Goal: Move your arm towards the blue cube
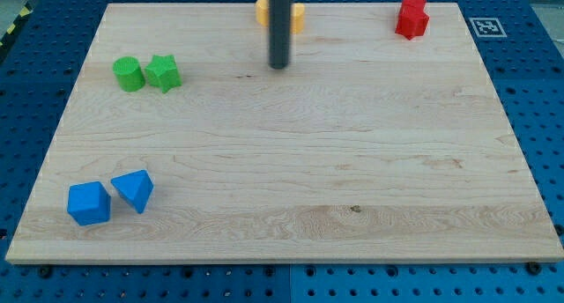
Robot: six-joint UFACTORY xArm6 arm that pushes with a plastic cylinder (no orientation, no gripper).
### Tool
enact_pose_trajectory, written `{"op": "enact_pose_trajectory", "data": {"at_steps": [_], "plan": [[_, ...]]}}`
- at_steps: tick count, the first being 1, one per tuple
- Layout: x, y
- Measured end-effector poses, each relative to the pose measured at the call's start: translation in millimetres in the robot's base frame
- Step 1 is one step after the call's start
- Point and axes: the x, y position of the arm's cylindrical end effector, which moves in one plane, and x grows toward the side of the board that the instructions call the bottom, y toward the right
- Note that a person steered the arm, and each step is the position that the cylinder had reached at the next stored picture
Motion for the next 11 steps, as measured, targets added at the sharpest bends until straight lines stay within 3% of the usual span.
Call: {"op": "enact_pose_trajectory", "data": {"at_steps": [2,5,8,11], "plan": [[-7,-164],[33,-212],[17,-210],[46,-196]]}}
